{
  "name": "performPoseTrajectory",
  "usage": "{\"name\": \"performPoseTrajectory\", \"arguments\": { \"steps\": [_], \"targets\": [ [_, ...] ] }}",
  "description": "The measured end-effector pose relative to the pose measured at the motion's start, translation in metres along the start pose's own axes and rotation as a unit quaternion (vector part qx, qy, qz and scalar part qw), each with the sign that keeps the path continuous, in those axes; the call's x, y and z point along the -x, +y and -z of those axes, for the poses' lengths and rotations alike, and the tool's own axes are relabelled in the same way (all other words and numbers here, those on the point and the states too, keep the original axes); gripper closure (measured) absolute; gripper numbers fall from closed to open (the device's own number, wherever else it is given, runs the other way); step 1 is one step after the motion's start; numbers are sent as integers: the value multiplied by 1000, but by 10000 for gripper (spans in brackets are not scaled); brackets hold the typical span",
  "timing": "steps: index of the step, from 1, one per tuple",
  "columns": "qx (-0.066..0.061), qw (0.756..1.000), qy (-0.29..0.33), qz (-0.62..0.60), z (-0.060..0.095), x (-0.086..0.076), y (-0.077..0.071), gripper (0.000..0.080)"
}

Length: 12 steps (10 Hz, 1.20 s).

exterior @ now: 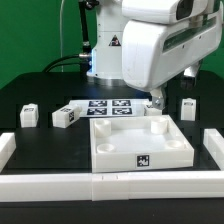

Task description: Assemble one leg

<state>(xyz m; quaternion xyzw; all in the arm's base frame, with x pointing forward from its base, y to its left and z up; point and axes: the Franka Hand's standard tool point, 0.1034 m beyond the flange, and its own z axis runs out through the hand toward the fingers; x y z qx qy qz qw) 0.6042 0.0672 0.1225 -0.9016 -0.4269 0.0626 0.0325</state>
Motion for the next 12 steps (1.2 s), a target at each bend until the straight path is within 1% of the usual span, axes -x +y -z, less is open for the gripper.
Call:
{"name": "performPoseTrajectory", "arguments": {
  "steps": [1, 3, 7, 8, 9, 10, 11, 12],
  "targets": [
    [-4, 1000, -2, -1, 0, 1, -1, 150],
    [-4, 1000, -2, -2, 0, 1, -1, 150],
    [-4, 1000, -3, -1, -1, 2, -1, 150],
    [0, 1000, 3, 8, -2, 2, 1, 150],
    [22, 997, 40, 58, -11, 19, 1, 150],
    [30, 993, 48, 101, -18, 40, -3, 150],
    [38, 988, 55, 136, -26, 57, -4, 150],
    [44, 985, 58, 154, -35, 67, -5, 150]
  ]
}}
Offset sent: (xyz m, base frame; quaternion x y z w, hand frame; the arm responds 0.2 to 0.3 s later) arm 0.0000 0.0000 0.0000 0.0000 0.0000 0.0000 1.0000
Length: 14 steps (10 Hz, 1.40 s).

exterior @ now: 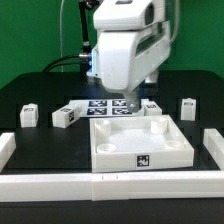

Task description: Assemble one leg

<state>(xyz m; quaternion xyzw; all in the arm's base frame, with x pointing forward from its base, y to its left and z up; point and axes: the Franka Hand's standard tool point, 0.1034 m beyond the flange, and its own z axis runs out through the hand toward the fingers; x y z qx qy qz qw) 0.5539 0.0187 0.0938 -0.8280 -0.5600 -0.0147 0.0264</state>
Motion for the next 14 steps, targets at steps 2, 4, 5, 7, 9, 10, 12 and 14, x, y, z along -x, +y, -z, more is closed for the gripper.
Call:
{"name": "performPoseTrajectory", "arguments": {
  "steps": [2, 4, 5, 7, 9, 10, 12, 14],
  "targets": [
    [-8, 1000, -4, -10, -6, 3, -5, 150],
    [-8, 1000, -4, -10, -7, 4, -5, 150],
    [-9, 1000, -4, 10, -7, 6, -6, 150],
    [2, 997, 9, 75, -16, 29, -24, 150],
    [32, 987, 10, 160, -35, 44, -57, 150],
    [42, 980, 5, 192, -48, 44, -72, 150],
    [37, 981, 4, 192, -53, 47, -76, 150],
    [36, 981, 4, 192, -55, 47, -77, 150]
  ]
}}
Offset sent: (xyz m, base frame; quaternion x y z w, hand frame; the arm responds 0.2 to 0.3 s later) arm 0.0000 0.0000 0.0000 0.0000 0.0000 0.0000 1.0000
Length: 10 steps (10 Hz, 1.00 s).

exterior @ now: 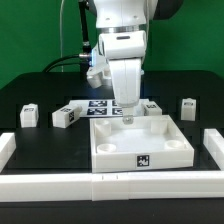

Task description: Assemble one leg

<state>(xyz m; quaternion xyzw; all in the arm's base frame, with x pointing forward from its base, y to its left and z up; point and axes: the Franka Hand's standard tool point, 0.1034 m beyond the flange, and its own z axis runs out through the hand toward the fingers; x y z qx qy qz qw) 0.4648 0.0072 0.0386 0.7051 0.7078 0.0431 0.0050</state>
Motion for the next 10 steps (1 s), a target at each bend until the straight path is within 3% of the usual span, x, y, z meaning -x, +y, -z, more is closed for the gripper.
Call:
{"name": "performPoseTrajectory", "arguments": {
  "steps": [3, 8, 9, 10],
  "targets": [
    [-19, 1000, 5, 4, -27, 1, -22, 150],
    [-22, 1000, 5, -9, -29, 2, -21, 150],
    [-22, 1000, 5, -9, -29, 3, -21, 262],
    [-22, 1000, 5, -9, -29, 3, -21, 473]
  ]
}}
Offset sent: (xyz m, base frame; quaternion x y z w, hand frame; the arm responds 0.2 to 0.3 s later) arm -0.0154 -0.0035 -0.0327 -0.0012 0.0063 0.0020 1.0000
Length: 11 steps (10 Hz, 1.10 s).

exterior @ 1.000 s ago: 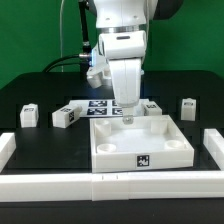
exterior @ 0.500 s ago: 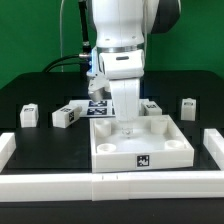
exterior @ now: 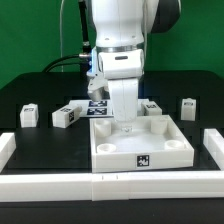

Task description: Assemble one leg

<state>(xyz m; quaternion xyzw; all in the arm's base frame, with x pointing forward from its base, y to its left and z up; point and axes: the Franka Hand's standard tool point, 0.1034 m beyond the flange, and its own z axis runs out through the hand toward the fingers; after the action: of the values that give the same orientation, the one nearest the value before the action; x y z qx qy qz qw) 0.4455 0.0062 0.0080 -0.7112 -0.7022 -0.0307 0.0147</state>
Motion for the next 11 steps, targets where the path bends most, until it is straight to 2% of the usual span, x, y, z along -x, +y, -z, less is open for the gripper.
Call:
{"name": "performPoseTrajectory", "arguments": {
  "steps": [1, 3, 9, 11],
  "targets": [
    [0, 1000, 0, 0, 0, 0, 0, 473],
    [0, 1000, 0, -1, 0, 0, 0, 731],
    [-1, 1000, 0, -1, 0, 0, -1, 742],
    [-6, 1000, 0, 0, -1, -5, 9, 742]
  ]
}}
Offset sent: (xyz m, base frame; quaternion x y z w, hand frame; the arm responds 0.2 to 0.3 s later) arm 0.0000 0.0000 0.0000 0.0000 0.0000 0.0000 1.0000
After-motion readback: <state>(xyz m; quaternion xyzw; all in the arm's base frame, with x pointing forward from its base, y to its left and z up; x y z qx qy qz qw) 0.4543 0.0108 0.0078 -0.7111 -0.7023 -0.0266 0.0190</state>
